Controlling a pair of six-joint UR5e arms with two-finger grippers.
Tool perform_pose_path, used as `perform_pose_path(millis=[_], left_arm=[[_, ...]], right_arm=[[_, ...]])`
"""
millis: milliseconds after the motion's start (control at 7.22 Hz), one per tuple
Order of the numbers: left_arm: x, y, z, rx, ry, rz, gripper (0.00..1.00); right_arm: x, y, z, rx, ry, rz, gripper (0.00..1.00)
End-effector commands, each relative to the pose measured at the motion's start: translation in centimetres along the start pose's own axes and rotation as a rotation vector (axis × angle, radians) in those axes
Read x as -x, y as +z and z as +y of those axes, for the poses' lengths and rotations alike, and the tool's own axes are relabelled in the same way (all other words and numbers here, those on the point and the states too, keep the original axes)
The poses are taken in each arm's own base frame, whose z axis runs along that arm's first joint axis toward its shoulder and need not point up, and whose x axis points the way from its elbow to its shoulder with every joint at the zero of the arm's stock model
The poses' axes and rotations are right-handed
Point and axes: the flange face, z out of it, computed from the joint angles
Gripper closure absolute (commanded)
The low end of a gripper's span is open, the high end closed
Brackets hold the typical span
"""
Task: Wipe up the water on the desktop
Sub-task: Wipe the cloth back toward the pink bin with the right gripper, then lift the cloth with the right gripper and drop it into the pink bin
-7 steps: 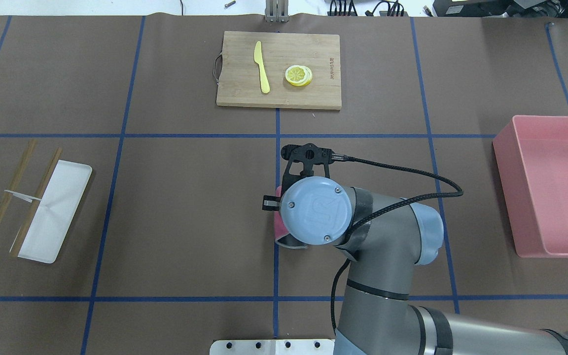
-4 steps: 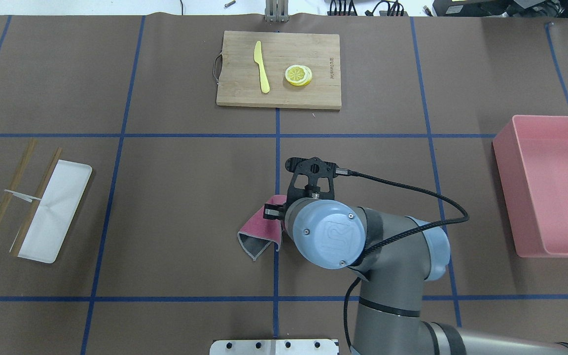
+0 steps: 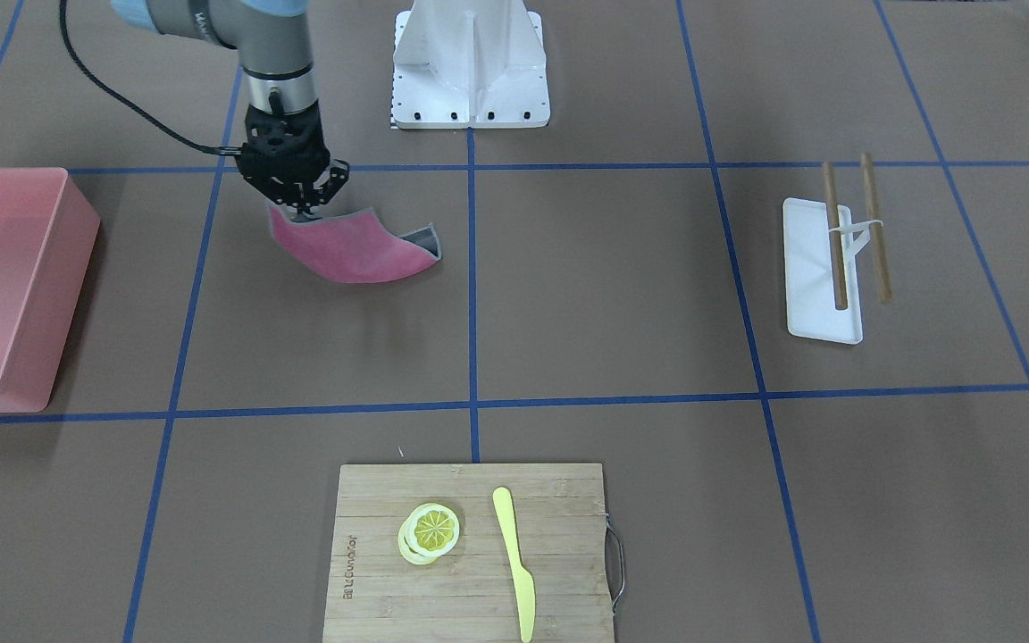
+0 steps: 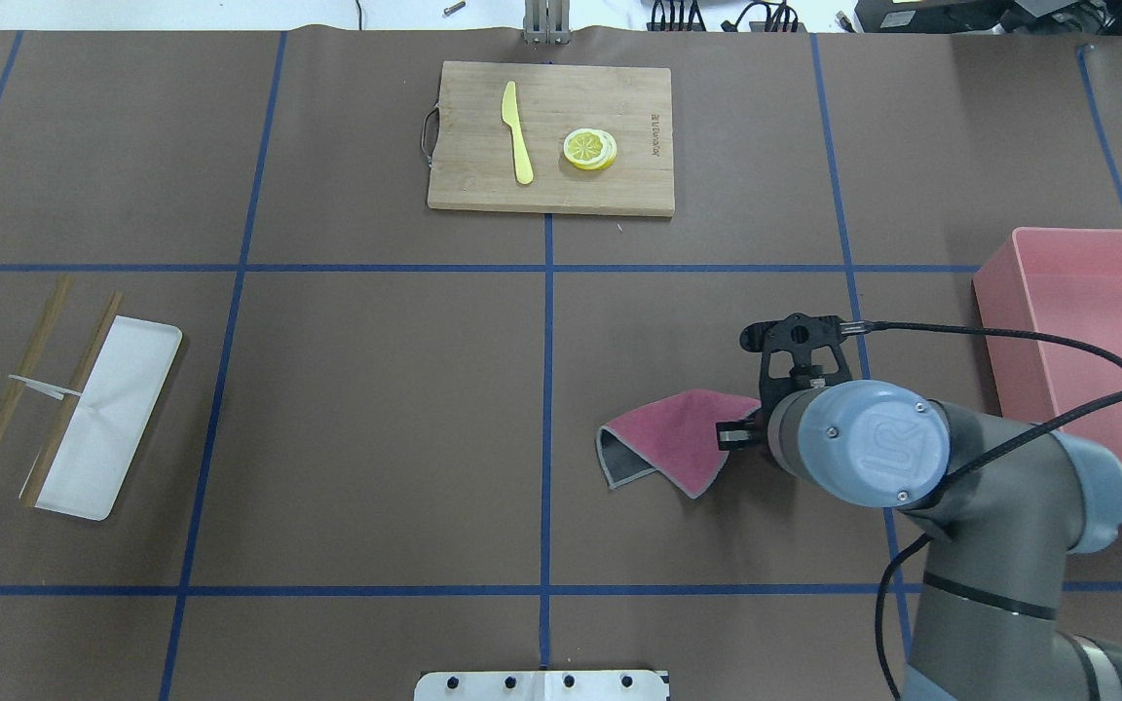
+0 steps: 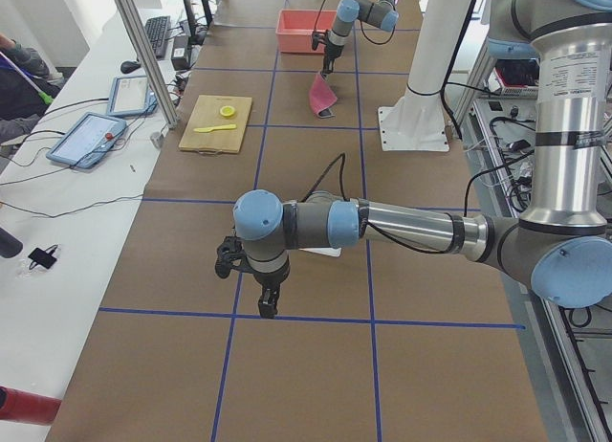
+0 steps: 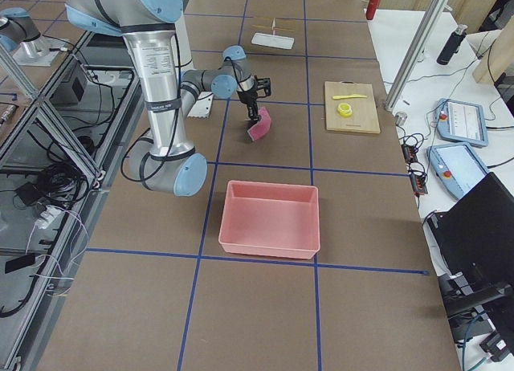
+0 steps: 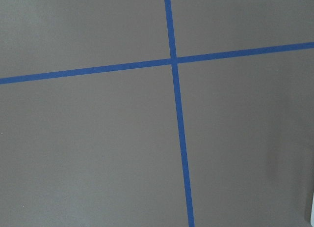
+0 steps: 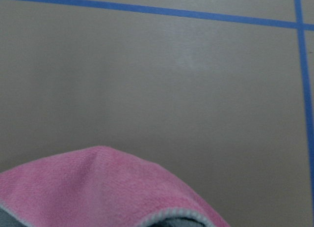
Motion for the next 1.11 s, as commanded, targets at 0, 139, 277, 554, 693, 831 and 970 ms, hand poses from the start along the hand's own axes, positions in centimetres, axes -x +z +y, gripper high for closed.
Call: perform_pose_path(millis=[0,139,277,554,693,831,970], left_arm=[[-0.1,-0.1,-0.1,-0.002,0.002,0.000,0.01],[-0.1,-0.1,-0.1,-0.002,0.002,0.000,0.01],[-0.1,-0.1,-0.1,-0.003,0.003,-0.001,0.01],[-0.2,-0.1,-0.2,-0.003,0.005,-0.001,0.01],[-0.2,-0.1,-0.2,-0.003,0.005,-0.001,0.01],[-0.2,-0.1,-0.2,-0.003,0.005,-0.001,0.01],[-0.2,-0.1,-0.2,-0.003,0.005,-0.001,0.01]], right_arm=[[-5.0,-4.5,-2.9,0.010,0.004,-0.039,1.00],[-6.1,-8.5,-5.2,0.014,0.029,-0.102,1.00],[-9.5,-12.8,-7.4,0.018,-0.004,-0.127,1.00],[-17.8,-17.5,-10.0,0.059,-0.079,-0.117,1.00],[-22.9,-17.5,-10.0,0.083,-0.143,-0.091,1.00],[-28.3,-17.5,-9.6,0.099,-0.205,-0.062,1.00],[-33.6,-17.4,-9.0,0.129,-0.245,-0.079,1.00]])
